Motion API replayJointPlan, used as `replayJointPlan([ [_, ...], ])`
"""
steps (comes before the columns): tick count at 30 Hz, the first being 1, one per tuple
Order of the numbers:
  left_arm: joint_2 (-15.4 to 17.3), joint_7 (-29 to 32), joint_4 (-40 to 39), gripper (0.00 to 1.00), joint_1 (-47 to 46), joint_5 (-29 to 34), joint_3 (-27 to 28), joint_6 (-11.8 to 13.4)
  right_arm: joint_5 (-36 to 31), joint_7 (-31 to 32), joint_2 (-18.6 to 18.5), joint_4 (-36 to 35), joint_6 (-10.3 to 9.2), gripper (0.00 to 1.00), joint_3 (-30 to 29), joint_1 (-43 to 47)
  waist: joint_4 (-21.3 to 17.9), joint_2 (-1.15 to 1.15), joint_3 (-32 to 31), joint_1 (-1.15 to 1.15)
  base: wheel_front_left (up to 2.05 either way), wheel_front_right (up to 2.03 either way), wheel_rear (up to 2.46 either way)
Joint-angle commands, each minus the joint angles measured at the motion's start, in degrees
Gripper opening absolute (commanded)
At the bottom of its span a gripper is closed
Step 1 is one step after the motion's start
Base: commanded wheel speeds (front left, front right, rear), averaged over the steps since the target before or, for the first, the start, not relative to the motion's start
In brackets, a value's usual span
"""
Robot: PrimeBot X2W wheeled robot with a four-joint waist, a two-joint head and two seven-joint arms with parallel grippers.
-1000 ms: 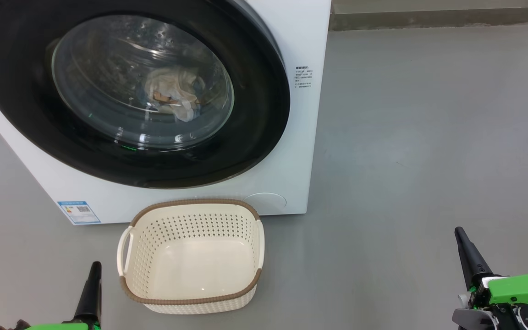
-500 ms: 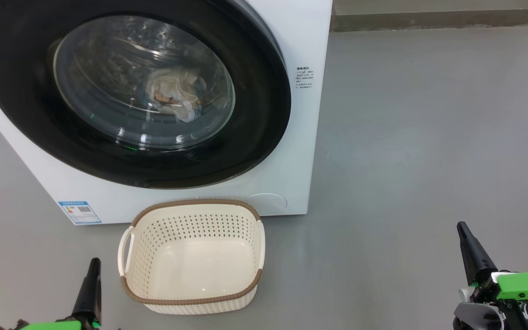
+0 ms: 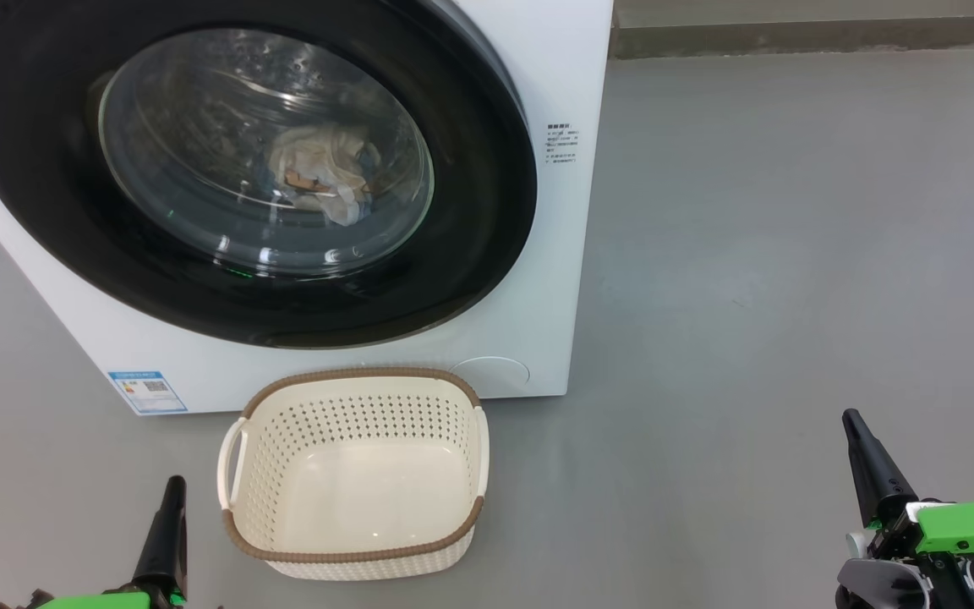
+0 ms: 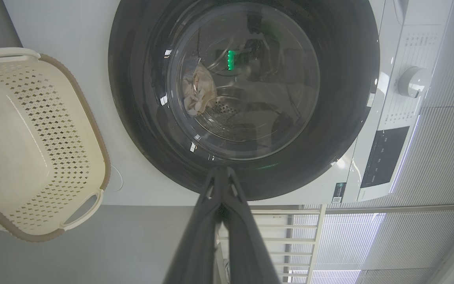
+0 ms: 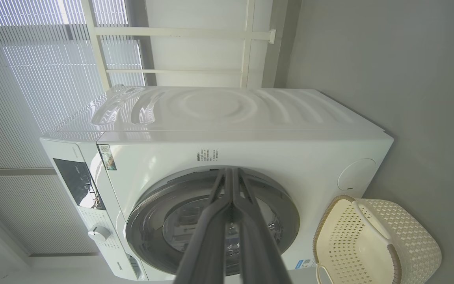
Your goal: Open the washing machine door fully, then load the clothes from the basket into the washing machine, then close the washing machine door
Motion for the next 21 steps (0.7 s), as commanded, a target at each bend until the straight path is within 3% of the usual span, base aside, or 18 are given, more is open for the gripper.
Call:
replayJointPlan([
  [1,0.52,0.39,-1.78,0.0,-2.43,-0.5,1.86,0.01,0.02,0.27,-0.53,-1.7,0.1,0.0,1.07,-2.48,0.0,0.0,0.0,0.0,0.0,0.0,0.0],
  [21,0.52,0.37,-1.78,0.0,-2.43,-0.51,1.84,0.01,-0.06,0.35,-0.47,-1.69,0.1,0.0,0.98,-2.49,0.0,0.0,0.0,0.0,0.0,0.0,0.0],
])
